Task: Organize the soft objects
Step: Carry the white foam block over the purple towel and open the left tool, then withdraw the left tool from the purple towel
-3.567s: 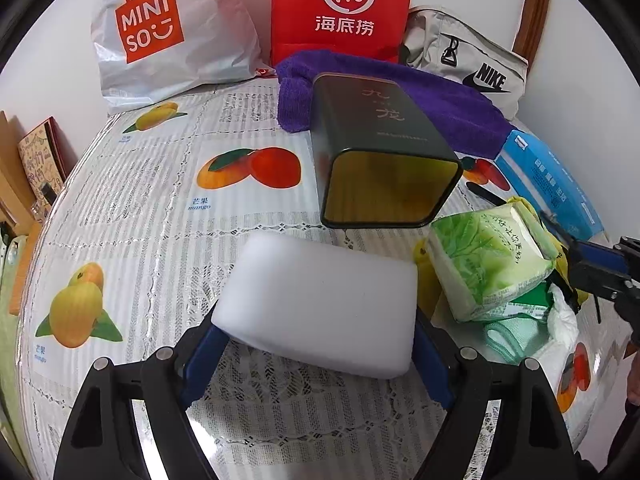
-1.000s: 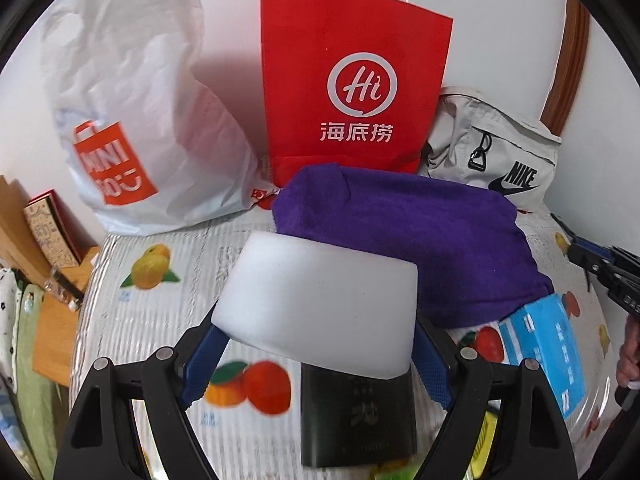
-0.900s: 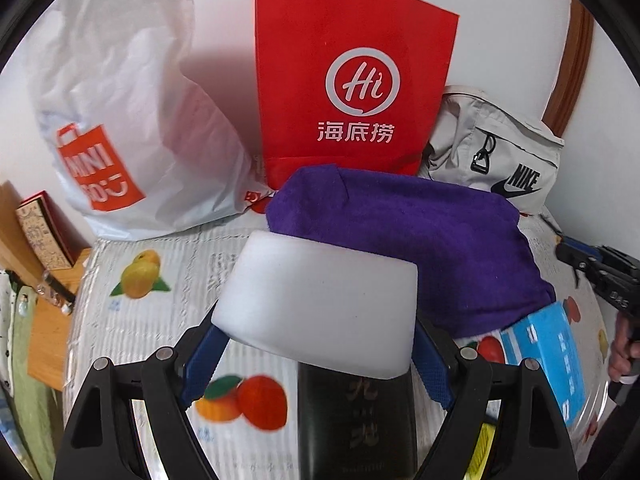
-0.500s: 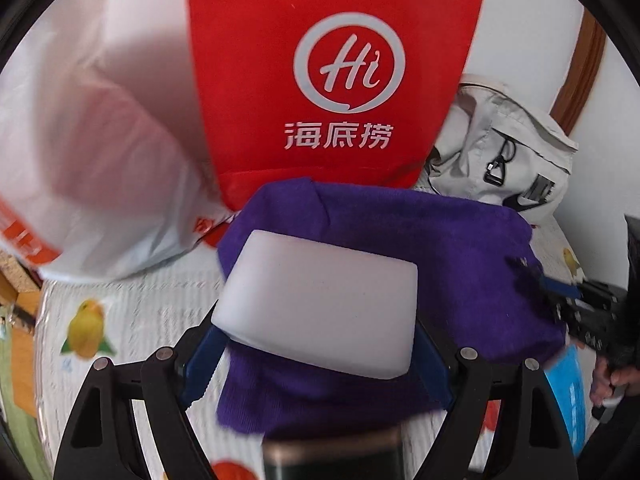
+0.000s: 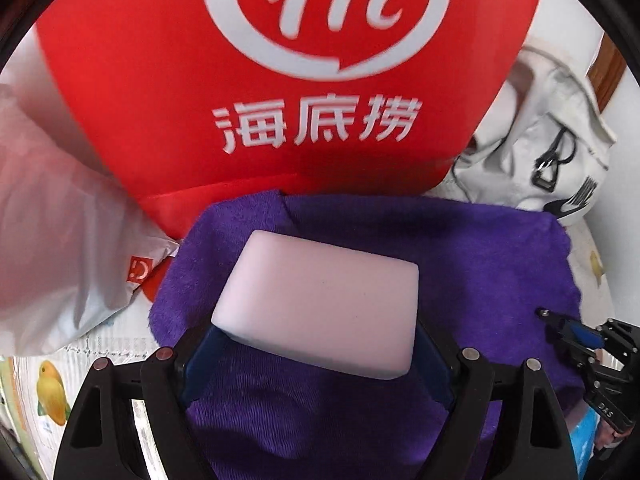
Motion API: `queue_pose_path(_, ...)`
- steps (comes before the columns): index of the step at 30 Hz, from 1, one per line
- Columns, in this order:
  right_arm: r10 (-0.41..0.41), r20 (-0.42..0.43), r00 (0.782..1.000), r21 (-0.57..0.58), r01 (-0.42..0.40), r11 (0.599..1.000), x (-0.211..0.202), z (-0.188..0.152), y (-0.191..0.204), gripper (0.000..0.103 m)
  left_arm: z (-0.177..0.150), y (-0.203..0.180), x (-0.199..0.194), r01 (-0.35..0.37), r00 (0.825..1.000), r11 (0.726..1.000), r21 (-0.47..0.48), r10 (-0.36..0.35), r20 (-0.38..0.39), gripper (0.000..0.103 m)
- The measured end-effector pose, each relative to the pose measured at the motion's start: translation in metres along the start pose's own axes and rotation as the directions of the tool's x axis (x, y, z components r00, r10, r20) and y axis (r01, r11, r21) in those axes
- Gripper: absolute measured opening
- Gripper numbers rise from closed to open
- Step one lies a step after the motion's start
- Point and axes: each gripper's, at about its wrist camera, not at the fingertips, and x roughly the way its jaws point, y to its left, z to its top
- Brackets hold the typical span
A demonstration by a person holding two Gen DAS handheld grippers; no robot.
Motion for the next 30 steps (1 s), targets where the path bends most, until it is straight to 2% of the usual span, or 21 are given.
queue_pose_path(5,0.005,0.003,1.0,-0.01,-0.005,1.0,0.004,0.001,0.001,0.025,0.004,-0.007,0.005,-0.031,0.999,0.999,0.03,0.032,-0.018,0.087)
queue_pose_path(7,0.024,0.007,1.0,-0.01,-0.024,1.0,0.004,0.0,0.003,0.03,0.004,-0.01,0.009,-0.035,0.999,0.999,0.042,0.037,-0.037,0.096)
queue_pose_path(10,0.048,0.014,0.999,-0.025,-0.047,0.999,0.003,-0.001,0.011,0.048,0.005,-0.016,0.012,-0.013,0.998,0.999,0.044,0.015,-0.057,0.101)
queue_pose_path(11,0.042,0.021,0.999,-0.033,-0.041,0.999,0.002,-0.001,0.014,0.062,0.005,-0.016,0.012,-0.002,0.998,0.999,0.041,0.004,-0.062,0.101)
queue_pose_path(12,0.036,0.033,0.999,-0.044,-0.035,0.998,0.0,-0.001,0.016,0.067,0.005,-0.017,0.012,0.0,0.998,0.999,0.037,0.002,-0.067,0.101)
queue_pose_path(14,0.019,0.057,0.998,-0.06,-0.016,0.998,-0.006,-0.001,0.02,0.071,0.002,-0.018,0.007,-0.016,0.998,0.999,0.032,0.018,-0.061,0.101)
queue_pose_path(19,0.007,0.11,0.994,-0.041,-0.003,0.999,-0.031,0.002,0.025,0.071,-0.013,-0.015,-0.024,0.016,0.999,1.0,0.004,-0.016,-0.03,0.101)
queue_pose_path(22,0.023,0.145,0.989,-0.011,-0.022,1.0,-0.051,-0.001,0.023,0.071,-0.027,-0.015,-0.047,0.01,1.0,1.0,-0.006,-0.01,-0.005,0.101)
queue_pose_path(26,0.037,0.179,0.983,-0.008,-0.036,0.999,-0.081,-0.018,0.028,0.071,-0.05,-0.01,-0.083,0.012,1.0,1.0,-0.027,-0.011,0.029,0.101)
queue_pose_path(30,0.066,0.198,0.978,-0.03,-0.061,0.998,-0.109,-0.048,0.046,0.071,-0.084,0.0,-0.118,0.009,0.999,1.0,-0.029,-0.007,0.051,0.101)
